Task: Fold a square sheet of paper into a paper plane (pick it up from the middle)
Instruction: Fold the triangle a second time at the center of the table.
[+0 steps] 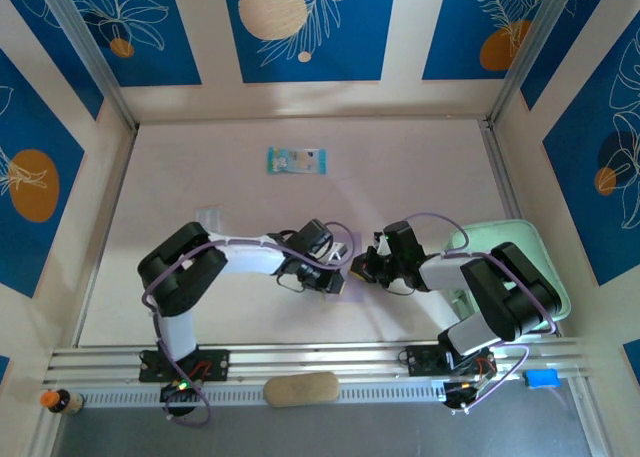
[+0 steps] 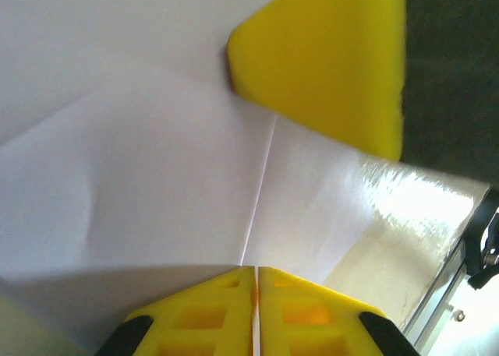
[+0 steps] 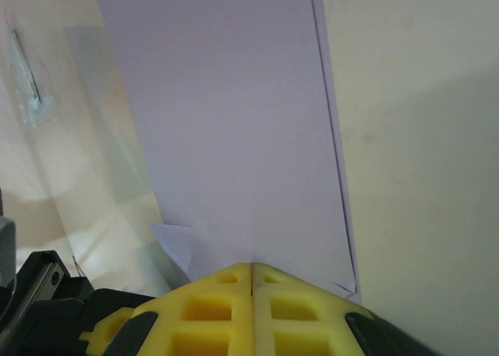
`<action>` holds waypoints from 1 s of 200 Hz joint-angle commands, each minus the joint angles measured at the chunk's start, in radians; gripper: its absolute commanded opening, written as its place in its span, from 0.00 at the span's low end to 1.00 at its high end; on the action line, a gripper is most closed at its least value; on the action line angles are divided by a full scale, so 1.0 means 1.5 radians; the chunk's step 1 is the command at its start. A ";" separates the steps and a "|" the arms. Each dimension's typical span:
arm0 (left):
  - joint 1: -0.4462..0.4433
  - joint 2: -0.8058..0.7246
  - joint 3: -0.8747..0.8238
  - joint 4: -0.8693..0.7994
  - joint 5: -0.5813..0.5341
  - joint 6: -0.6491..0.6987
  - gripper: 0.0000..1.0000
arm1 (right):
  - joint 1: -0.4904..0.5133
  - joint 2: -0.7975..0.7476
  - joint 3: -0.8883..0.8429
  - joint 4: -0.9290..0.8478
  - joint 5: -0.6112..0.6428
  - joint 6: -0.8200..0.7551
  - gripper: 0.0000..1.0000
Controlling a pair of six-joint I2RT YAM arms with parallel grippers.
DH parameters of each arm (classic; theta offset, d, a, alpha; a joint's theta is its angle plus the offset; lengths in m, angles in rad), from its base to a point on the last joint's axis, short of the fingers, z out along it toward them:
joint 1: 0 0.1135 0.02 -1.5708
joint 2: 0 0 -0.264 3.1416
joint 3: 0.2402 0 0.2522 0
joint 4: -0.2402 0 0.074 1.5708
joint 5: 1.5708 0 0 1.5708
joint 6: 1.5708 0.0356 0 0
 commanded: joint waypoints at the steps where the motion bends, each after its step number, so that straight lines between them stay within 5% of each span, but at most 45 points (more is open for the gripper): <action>1: -0.002 -0.023 -0.032 -0.048 0.002 0.013 0.10 | -0.003 0.011 -0.019 -0.055 0.043 0.000 0.00; 104: -0.003 -0.112 -0.124 -0.069 -0.012 0.022 0.08 | -0.004 0.002 -0.023 -0.058 0.042 -0.001 0.00; 158: -0.001 -0.152 -0.063 -0.051 -0.016 0.028 0.05 | -0.005 -0.009 -0.020 -0.064 0.039 -0.001 0.00; 200: 0.005 -0.084 0.000 -0.037 -0.030 0.022 0.10 | -0.005 -0.016 -0.020 -0.069 0.037 -0.003 0.00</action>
